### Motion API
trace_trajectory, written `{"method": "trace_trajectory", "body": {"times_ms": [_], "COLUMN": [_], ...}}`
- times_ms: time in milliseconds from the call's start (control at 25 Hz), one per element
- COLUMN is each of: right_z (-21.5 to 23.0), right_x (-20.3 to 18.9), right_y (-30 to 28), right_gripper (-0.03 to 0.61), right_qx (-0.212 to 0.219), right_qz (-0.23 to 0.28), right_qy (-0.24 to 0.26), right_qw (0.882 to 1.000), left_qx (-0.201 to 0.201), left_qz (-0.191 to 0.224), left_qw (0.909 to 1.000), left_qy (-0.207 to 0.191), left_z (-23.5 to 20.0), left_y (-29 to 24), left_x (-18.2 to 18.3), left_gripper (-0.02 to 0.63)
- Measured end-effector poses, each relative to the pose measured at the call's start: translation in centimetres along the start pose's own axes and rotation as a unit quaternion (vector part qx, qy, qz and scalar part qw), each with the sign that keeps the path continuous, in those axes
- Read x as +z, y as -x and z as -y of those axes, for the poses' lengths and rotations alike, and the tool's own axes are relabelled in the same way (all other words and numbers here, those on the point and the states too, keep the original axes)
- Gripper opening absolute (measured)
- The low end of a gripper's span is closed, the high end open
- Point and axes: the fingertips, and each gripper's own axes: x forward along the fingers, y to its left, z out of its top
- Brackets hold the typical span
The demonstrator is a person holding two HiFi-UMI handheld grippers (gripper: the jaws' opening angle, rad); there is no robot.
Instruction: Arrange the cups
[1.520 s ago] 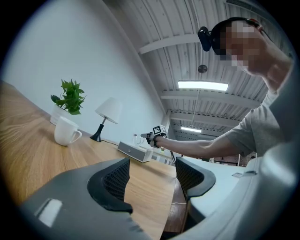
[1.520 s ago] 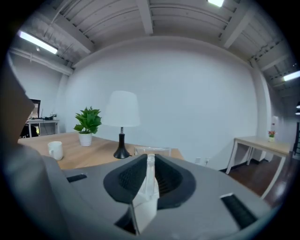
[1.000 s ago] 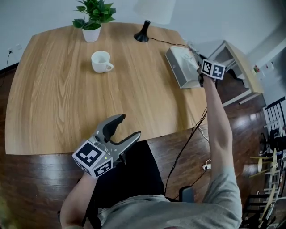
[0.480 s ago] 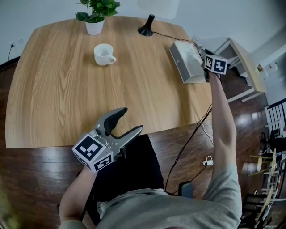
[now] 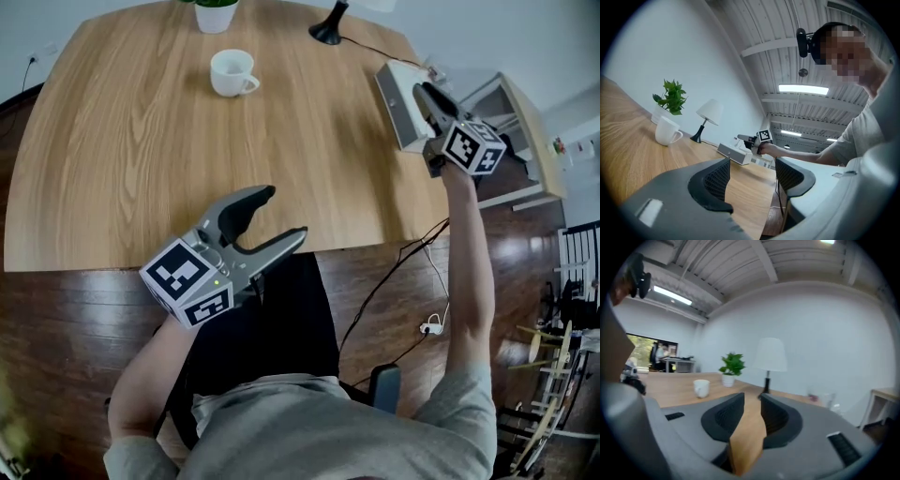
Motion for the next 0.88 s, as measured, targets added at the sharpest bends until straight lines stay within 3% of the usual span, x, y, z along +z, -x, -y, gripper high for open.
{"method": "trace_trajectory", "body": {"times_ms": [160,360,520,760,880], "right_z": [-12.5,-22.2,-25.0,-24.6,-24.5], "right_x": [-1.5,-2.2,-1.7,-3.4,-4.0], "right_y": [-2.7,-6.0,-8.4,-12.8,-14.8], "right_gripper": [0.103,0.103,0.149,0.153,0.207], "right_qx": [0.132,0.204,0.195,0.151,0.141], "right_qz": [-0.01,-0.008,-0.008,-0.051,-0.071], "right_qy": [0.014,0.055,0.069,0.072,0.081], "right_qw": [0.991,0.977,0.978,0.985,0.984], "left_qx": [-0.007,-0.012,-0.016,-0.02,-0.021], "left_qz": [0.041,0.059,0.059,0.052,0.053], "left_qw": [0.9985,0.9963,0.9965,0.9971,0.9967], "left_qy": [0.035,0.061,0.057,0.052,0.058], "left_z": [-0.9,-1.5,-1.1,-1.2,-1.2], "left_y": [0.2,0.9,0.9,0.8,1.0], "left_x": [1.3,1.3,1.1,1.0,1.0], "left_gripper": [0.296,0.298,0.298,0.298,0.298]}}
